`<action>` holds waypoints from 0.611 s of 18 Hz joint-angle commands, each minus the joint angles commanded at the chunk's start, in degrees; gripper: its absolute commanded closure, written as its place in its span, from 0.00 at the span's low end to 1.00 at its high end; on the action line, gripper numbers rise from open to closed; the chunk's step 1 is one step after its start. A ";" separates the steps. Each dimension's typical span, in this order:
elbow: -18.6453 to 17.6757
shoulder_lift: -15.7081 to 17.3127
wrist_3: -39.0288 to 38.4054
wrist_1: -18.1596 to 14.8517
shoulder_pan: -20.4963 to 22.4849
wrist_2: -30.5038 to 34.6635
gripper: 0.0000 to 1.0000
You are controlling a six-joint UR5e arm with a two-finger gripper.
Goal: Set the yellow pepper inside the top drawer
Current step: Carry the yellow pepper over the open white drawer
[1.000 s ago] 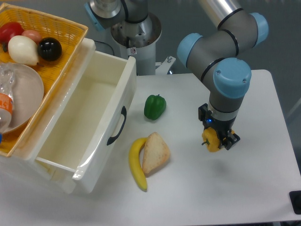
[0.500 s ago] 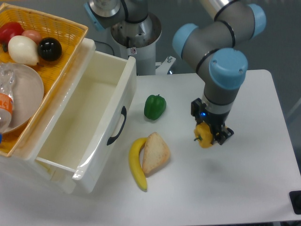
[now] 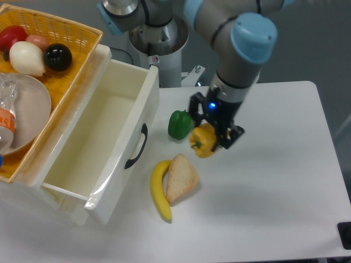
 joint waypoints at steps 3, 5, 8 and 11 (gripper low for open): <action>-0.62 0.44 -2.89 0.00 -1.85 -0.96 0.59; -0.62 2.02 -5.36 0.00 -2.29 -2.90 0.58; -0.71 4.13 -8.26 0.00 -2.82 -5.01 0.58; -0.79 5.71 -10.90 0.09 -4.39 -5.45 0.58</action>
